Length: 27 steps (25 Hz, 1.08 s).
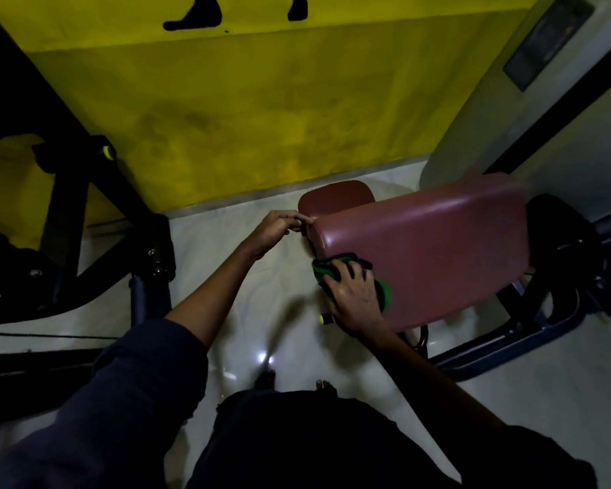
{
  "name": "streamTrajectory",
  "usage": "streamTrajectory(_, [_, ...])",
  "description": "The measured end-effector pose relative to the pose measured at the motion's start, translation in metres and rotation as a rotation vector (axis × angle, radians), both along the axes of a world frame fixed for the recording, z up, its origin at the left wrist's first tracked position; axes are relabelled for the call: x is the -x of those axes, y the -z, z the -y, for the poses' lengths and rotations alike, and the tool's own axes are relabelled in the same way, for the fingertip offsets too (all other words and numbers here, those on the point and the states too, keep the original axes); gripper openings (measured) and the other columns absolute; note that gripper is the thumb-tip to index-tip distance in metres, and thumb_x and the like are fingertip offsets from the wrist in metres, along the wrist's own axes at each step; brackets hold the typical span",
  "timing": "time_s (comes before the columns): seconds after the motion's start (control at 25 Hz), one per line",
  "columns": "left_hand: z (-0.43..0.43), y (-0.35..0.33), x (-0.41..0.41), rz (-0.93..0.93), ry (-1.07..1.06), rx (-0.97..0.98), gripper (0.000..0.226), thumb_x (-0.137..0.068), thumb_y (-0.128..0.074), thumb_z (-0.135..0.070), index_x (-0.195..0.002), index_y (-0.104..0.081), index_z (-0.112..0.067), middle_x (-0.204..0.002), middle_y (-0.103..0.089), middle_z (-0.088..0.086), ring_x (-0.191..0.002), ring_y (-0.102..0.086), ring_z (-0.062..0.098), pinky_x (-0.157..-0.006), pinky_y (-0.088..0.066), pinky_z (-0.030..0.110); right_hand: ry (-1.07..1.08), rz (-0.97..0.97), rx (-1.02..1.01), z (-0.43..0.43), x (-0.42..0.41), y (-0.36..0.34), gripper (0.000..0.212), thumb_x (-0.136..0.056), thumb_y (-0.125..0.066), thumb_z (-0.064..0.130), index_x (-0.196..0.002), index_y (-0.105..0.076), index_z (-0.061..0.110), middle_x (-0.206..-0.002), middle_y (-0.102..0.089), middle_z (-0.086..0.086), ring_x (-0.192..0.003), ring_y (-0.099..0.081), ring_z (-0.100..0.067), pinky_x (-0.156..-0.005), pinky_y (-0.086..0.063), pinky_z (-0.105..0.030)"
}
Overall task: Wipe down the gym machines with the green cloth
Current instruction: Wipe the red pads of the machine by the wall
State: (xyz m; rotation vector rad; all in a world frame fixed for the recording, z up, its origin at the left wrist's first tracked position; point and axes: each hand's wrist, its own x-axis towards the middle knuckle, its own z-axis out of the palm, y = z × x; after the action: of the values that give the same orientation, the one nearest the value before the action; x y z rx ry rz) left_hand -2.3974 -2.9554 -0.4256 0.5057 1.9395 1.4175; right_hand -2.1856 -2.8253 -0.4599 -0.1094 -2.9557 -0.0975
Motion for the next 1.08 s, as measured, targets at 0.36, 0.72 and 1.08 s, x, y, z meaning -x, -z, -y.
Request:
streamTrajectory(0.36, [-0.003,0.006,0.013,-0.013,0.076,-0.054,0.026,-0.097,-0.05,-0.005,-0.108,-0.074,-0.004,-0.105,-0.072,0.003,-0.092,-0.064,0.006,-0.07,-0.042,0.007,-0.011,0.022,0.075,-0.007,-0.042,0.028,0.028,-0.079,-0.074,0.037,-0.105,-0.07,0.027,-0.122,-0.058,-0.007,-0.105,-0.053,-0.034,-0.078,-0.045,-0.044])
streamTrajectory(0.72, [-0.01,0.033,-0.01,-0.178,0.08,-0.033,0.043,-0.079,-0.081,-0.039,-0.109,-0.059,-0.019,-0.12,-0.056,0.0,-0.102,-0.065,0.019,-0.084,-0.057,0.032,0.09,0.044,0.11,0.002,-0.05,0.031,0.047,-0.073,-0.079,0.035,-0.118,-0.067,0.027,-0.128,-0.052,-0.006,-0.11,-0.047,-0.032,-0.078,-0.043,-0.042])
streamTrajectory(1.08, [-0.01,0.019,-0.013,-0.185,0.032,0.018,0.039,-0.075,-0.083,-0.042,-0.104,-0.063,-0.026,-0.112,-0.065,-0.007,-0.099,-0.066,0.014,-0.082,-0.055,0.031,0.091,0.05,0.156,0.008,-0.075,0.043,0.032,-0.073,-0.078,0.032,-0.103,-0.07,0.03,-0.119,-0.058,-0.004,-0.101,-0.05,-0.03,-0.076,-0.041,-0.041])
